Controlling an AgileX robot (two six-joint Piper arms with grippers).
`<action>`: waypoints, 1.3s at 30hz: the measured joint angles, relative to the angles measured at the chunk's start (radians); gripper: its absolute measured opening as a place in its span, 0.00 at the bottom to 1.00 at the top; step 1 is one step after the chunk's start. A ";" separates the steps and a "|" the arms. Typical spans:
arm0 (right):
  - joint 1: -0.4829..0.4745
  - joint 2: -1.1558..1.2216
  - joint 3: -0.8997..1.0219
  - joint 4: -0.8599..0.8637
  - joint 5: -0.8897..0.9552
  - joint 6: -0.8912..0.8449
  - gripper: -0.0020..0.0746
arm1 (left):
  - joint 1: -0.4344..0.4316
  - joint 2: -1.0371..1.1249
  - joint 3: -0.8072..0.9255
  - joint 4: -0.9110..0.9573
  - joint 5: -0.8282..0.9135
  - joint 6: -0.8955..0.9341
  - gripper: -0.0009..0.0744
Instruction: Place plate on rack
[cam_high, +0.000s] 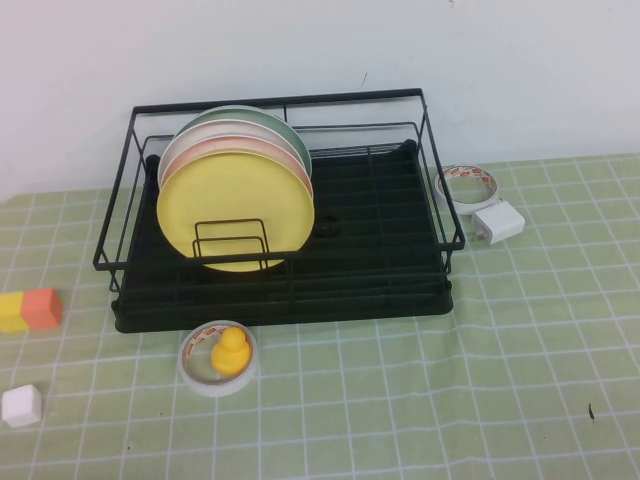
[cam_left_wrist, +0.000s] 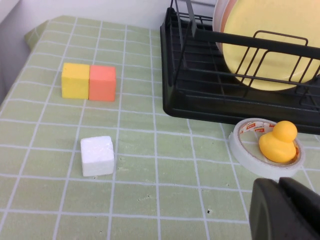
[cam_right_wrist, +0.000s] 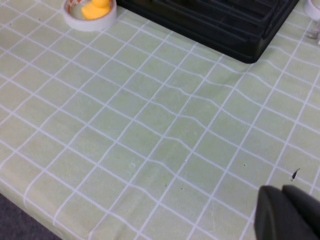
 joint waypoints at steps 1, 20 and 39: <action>0.000 0.000 0.000 0.000 0.000 0.000 0.03 | 0.000 0.000 0.000 0.000 0.000 0.000 0.01; -0.171 -0.133 0.077 -0.050 -0.072 -0.044 0.03 | 0.000 0.000 0.000 -0.004 0.000 0.000 0.01; -0.457 -0.327 0.375 -0.076 -0.322 -0.048 0.03 | 0.000 0.000 0.000 -0.006 0.000 -0.002 0.01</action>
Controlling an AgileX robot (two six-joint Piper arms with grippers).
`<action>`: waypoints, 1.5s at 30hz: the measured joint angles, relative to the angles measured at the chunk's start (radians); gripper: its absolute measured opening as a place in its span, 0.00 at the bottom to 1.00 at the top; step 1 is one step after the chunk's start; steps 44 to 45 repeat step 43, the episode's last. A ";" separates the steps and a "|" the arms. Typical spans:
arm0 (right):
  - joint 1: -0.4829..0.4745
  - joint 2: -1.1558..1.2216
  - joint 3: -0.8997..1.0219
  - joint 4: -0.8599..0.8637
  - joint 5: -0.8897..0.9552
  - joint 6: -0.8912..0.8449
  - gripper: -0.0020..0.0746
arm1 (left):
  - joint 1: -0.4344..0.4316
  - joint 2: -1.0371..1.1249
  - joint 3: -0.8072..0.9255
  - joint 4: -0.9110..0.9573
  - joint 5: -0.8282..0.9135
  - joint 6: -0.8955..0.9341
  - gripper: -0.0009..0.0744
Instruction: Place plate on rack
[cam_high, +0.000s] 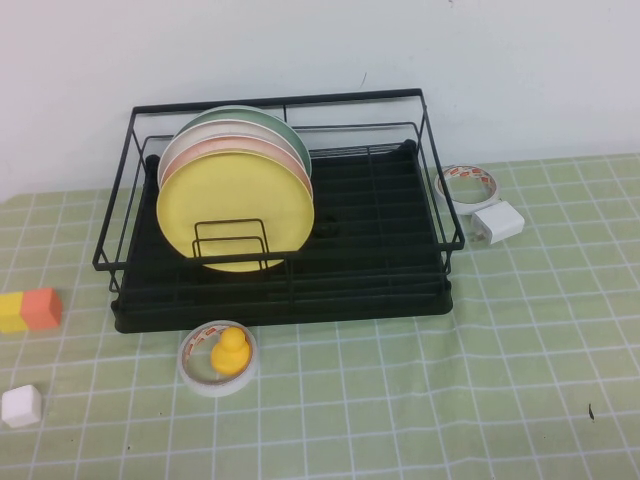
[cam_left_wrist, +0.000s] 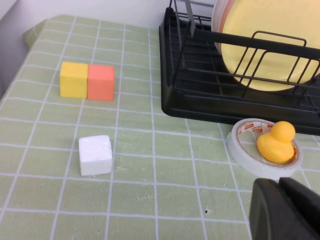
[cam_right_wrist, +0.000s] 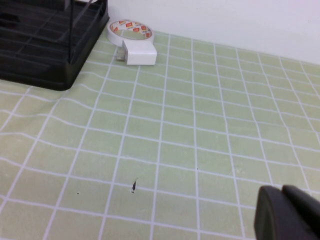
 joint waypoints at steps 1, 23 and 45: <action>0.000 0.000 0.000 0.000 0.000 0.000 0.03 | 0.000 0.000 0.000 0.000 0.000 0.000 0.01; -0.018 0.000 0.000 -0.015 0.003 0.130 0.03 | 0.000 0.000 0.000 -0.001 0.000 0.000 0.01; -0.035 0.000 0.000 -0.019 0.003 0.134 0.03 | 0.000 0.000 0.000 -0.001 0.000 0.000 0.01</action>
